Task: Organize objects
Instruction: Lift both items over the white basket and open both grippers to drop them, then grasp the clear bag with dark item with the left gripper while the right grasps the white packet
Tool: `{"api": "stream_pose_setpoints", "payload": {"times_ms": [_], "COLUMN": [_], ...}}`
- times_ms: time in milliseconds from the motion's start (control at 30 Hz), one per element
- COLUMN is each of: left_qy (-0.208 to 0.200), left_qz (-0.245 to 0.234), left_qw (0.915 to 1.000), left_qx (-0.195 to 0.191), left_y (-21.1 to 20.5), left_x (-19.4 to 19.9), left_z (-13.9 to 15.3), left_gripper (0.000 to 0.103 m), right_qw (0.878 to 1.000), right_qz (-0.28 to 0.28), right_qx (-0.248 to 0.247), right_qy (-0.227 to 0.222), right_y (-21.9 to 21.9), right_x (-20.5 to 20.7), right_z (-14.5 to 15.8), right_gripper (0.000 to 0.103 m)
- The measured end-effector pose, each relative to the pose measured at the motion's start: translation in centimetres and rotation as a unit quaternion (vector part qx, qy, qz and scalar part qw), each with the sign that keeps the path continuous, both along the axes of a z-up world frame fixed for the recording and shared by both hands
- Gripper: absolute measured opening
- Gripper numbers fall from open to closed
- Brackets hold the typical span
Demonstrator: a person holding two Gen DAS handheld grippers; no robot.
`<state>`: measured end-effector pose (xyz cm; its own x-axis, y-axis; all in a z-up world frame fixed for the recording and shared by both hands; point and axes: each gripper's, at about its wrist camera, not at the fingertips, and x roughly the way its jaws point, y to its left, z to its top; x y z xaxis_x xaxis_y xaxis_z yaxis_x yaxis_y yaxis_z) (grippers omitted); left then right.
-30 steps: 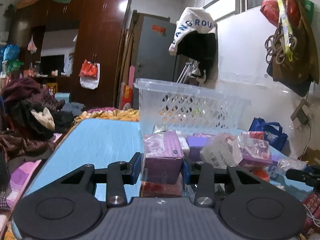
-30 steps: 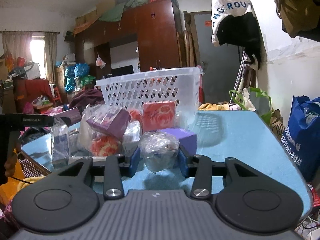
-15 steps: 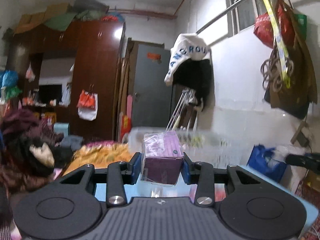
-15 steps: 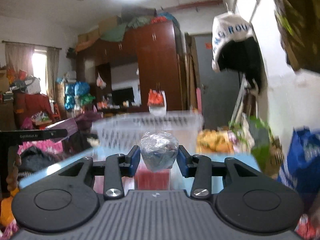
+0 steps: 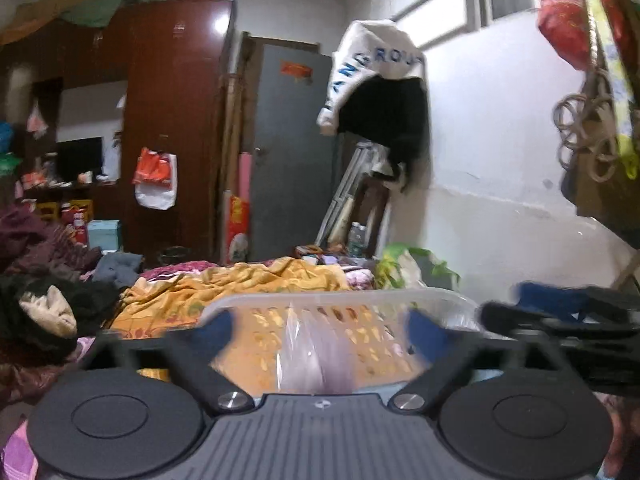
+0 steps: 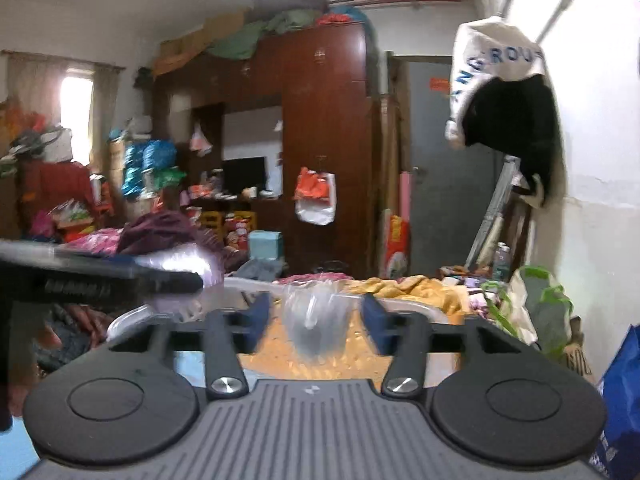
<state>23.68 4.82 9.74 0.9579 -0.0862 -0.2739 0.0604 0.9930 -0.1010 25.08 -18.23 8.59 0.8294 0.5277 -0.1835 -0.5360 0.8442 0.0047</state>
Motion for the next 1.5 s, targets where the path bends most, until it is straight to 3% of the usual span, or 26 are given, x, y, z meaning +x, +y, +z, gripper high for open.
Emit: {"api": "stream_pose_setpoints", "payload": {"times_ms": [67,167,300,533,633,800,933,1033,1100,1267,1500], "left_qy": [-0.004,-0.004,-0.029,-0.042,-0.025,-0.012,0.000,0.020,0.016,-0.003,-0.020], "left_qz": [-0.015,-0.022,-0.006,-0.014,-0.019,-0.042,-0.051,-0.058,-0.058,-0.055,-0.054], "left_qw": [0.9999,0.9997,0.9991,0.9987,0.9995,0.9990,0.9986,0.9981,0.9982,0.9985,0.9980], "left_qx": [-0.006,-0.010,0.031,0.026,-0.008,0.009,0.012,0.000,-0.001,0.006,0.027], "left_y": [0.5,1.3,1.8,1.6,1.2,-1.3,-2.2,-1.7,-1.7,-2.2,-3.3], "left_x": [-0.7,-2.6,-8.6,-19.4,-21.4,-22.9,-22.4,-21.9,-21.8,-22.2,-22.5], "left_z": [-0.6,-1.2,-2.3,-7.2,-8.9,-10.1,-10.9,-12.0,-12.3,-13.2,-13.6], "left_gripper": [0.103,0.103,0.103,0.102,0.099,0.097,0.080,0.078,0.078,0.078,0.075], "right_qw": [1.000,0.999,1.000,0.999,0.998,0.998,0.998,0.997,0.997,0.998,0.998], "right_qz": [-0.006,0.003,0.006,-0.005,-0.015,0.019,0.058,0.072,0.069,0.061,0.062], "right_qx": [0.015,0.024,0.029,0.034,0.053,0.060,0.030,0.006,0.002,-0.014,-0.018], "right_qy": [-0.023,-0.029,-0.001,0.009,0.017,0.018,0.015,0.024,0.027,-0.010,-0.014], "right_y": [-0.8,-2.5,-5.4,-8.8,-9.5,-9.2,-6.4,-4.7,-4.1,-3.0,-2.8], "right_x": [-1.4,-4.0,-8.3,-14.2,-14.9,-17.2,-19.1,-18.6,-18.2,-18.6,-18.6], "right_z": [-0.2,-0.3,-2.2,-7.8,-9.1,-9.5,-10.9,-12.2,-12.8,-13.6,-14.5], "right_gripper": [0.102,0.103,0.103,0.103,0.103,0.103,0.101,0.096,0.091,0.091,0.085]}}
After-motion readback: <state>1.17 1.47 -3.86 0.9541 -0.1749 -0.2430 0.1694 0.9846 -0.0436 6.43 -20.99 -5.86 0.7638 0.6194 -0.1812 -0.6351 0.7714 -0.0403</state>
